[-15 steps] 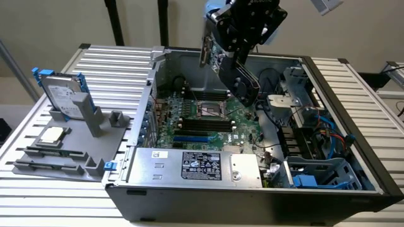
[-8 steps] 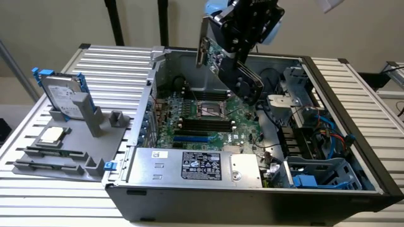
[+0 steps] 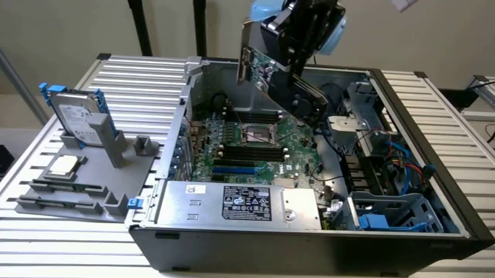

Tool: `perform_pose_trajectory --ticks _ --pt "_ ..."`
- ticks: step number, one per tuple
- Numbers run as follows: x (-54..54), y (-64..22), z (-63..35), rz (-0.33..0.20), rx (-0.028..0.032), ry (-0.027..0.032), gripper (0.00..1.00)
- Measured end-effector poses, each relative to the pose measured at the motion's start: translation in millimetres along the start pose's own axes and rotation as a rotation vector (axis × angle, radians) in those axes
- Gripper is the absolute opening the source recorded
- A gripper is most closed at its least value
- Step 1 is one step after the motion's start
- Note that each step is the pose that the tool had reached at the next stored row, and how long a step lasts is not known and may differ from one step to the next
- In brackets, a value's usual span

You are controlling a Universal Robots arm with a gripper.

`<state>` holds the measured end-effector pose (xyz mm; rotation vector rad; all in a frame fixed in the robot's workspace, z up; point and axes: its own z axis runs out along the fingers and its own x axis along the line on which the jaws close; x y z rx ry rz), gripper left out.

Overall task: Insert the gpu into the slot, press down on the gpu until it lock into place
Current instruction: 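Insert the gpu into the slot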

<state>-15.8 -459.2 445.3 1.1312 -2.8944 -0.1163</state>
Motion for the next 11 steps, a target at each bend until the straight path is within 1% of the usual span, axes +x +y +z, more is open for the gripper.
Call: perform_pose_trajectory --ticks 11 --pt "0.0 0.0 0.0 -0.168 0.0007 -0.0183 0.26"
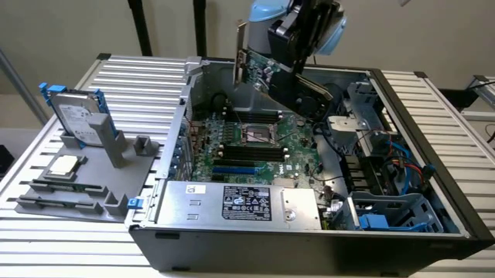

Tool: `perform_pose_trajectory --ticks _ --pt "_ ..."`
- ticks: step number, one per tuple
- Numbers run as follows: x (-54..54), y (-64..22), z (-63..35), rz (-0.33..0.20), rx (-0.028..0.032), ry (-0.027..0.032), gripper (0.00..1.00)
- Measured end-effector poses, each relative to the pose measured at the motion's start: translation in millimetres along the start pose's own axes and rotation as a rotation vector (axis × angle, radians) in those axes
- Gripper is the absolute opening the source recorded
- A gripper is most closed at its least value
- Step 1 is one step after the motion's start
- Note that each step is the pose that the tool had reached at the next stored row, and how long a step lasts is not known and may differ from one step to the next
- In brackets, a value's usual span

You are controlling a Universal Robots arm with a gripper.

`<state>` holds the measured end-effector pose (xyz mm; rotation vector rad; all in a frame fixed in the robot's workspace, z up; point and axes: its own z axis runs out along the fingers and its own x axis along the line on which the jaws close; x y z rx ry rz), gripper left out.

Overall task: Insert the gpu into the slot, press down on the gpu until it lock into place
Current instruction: 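Insert the gpu into the slot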

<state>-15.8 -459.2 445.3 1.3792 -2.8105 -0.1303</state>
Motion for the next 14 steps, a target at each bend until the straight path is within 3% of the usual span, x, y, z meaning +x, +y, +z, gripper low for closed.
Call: perform_pose_trajectory --ticks 8,14 --pt "0.0 0.0 0.1 -0.122 0.0005 -0.0125 0.26" --pt "0.0 0.0 0.1 -0.22 0.0009 -0.0178 0.26"
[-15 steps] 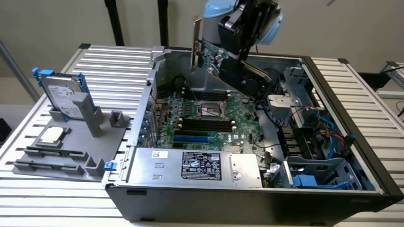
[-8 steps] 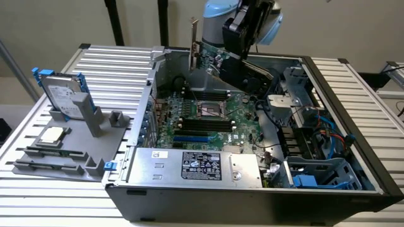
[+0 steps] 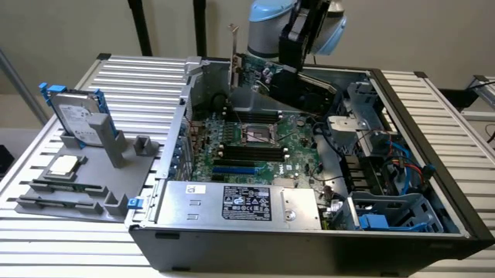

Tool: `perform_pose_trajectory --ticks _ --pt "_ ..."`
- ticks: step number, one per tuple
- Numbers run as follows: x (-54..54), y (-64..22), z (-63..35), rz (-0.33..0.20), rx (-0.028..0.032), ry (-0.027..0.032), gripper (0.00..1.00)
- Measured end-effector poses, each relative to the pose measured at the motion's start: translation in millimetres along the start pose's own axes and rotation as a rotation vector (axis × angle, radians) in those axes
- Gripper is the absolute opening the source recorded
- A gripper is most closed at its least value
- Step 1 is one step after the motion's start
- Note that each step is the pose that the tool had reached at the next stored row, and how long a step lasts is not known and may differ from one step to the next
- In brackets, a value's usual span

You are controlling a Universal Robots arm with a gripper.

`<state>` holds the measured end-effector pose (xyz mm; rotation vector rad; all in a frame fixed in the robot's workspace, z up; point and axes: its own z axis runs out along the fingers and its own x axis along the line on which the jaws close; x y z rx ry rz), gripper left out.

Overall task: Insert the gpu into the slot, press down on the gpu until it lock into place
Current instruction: 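Insert the gpu into the slot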

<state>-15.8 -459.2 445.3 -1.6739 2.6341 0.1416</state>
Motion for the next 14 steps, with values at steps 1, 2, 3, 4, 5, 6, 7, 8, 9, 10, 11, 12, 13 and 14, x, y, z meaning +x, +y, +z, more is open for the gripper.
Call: perform_pose_trajectory --ticks 1,2,3,4,5,6,7,8,9,10,11,12,13,14 --pt "0.0 0.0 0.0 -0.017 -0.0001 -0.0003 0.26" --pt "0.0 0.0 0.0 -0.034 -0.0003 -0.0005 0.26" --pt "0.0 0.0 0.0 -0.052 -0.0006 -0.0006 0.26" --pt "0.0 0.1 0.0 -0.069 -0.0008 -0.0007 0.26" --pt "0.0 0.1 0.0 -0.086 -0.0011 -0.0007 0.26" --pt "0.0 0.0 0.0 -0.105 -0.0014 -0.0007 0.26" --pt "0.0 0.0 0.0 -0.122 -0.0018 -0.0005 0.26" --pt "0.0 0.0 0.0 -0.14 -0.0021 -0.0004 0.26" --pt "0.0 0.0 0.0 -0.158 -0.0024 -0.0002 0.26" --pt "0.0 0.0 0.1 -0.176 -0.0028 -0.0001 0.26" --pt "0.0 0.0 0.1 -0.195 -0.0032 0.0 0.26" --pt "0.1 0.0 0.2 -0.212 -0.0035 0.0002 0.26" --pt "0.1 0.0 0.2 -0.231 -0.0041 0.0005 0.26" --pt "0.1 0.0 0.3 -0.249 -0.0047 0.0007 0.26"
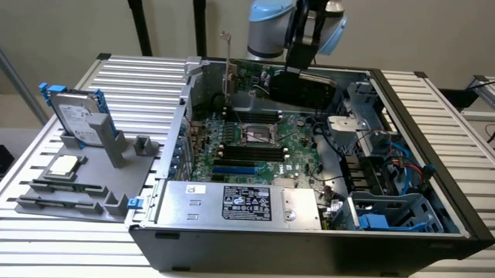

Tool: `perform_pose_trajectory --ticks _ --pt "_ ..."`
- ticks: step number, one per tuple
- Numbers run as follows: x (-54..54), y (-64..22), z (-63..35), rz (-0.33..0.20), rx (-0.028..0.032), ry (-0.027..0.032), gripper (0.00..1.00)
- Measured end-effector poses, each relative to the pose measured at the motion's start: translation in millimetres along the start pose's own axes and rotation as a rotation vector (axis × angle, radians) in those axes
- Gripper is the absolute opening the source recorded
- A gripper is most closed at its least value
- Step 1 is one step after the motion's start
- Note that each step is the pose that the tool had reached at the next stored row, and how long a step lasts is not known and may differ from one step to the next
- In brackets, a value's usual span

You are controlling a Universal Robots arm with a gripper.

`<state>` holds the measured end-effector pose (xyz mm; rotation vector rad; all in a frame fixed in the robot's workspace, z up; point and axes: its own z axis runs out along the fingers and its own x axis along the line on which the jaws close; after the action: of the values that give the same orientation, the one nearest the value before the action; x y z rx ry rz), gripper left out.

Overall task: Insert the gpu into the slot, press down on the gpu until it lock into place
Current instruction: 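Insert the gpu into the slot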

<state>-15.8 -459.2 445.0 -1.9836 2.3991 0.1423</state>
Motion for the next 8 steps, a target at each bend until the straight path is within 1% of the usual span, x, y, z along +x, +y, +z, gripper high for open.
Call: perform_pose_trajectory --ticks 3,5,6,8 --pt "0.0 0.0 0.4 -0.053 -0.0022 0.0006 0.26" --pt "0.1 -0.1 1.4 -0.088 -0.0034 -0.0002 0.26" --pt "0.2 0.0 2.4 -0.101 -0.0037 -0.0018 0.26" --pt "1.8 0.9 4.9 -0.112 -0.0048 -0.0082 0.26"
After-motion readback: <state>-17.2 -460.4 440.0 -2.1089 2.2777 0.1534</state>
